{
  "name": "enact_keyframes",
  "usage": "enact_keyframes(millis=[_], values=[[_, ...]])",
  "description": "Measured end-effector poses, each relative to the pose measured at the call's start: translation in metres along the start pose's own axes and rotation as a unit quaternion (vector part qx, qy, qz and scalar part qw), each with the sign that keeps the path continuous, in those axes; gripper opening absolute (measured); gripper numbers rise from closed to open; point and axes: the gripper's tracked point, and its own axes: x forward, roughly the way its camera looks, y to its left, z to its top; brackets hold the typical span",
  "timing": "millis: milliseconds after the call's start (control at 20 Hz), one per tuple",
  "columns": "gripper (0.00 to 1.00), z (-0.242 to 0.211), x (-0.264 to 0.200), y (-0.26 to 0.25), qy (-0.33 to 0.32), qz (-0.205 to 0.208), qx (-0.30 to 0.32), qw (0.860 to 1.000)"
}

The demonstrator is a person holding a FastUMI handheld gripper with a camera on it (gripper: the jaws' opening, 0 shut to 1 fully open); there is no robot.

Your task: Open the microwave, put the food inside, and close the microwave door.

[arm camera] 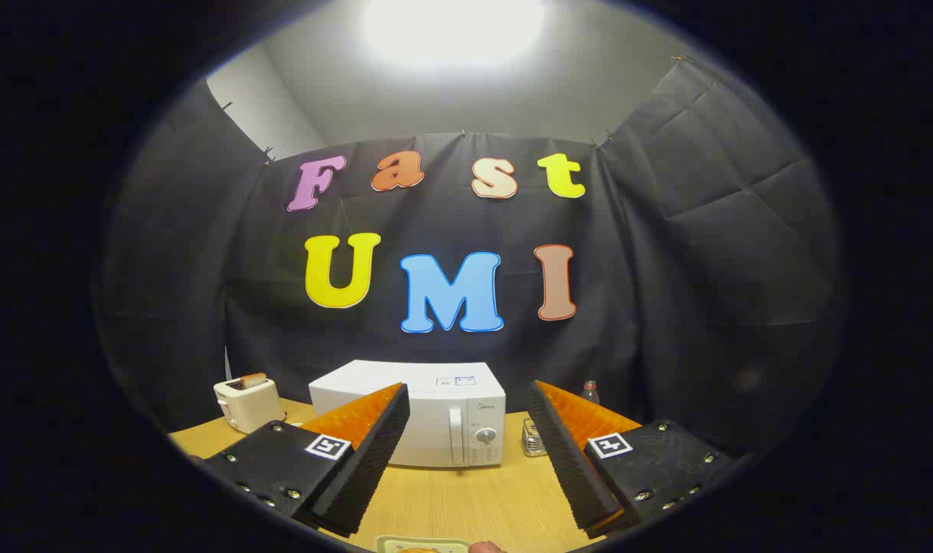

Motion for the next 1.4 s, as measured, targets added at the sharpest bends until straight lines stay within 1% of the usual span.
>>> enact_keyframes(millis=[350, 650, 1050, 1400], values=[[0.97, -0.004, -0.006, -0.006, 0.002, -0.001, 0.000, 1.000], [0.97, -0.010, 0.007, -0.006, 0.003, 0.005, 0.005, 1.000], [0.97, -0.029, 0.063, 0.001, 0.013, 0.032, 0.012, 0.999], [0.97, -0.069, 0.125, 0.006, 0.036, 0.051, 0.009, 0.998]])
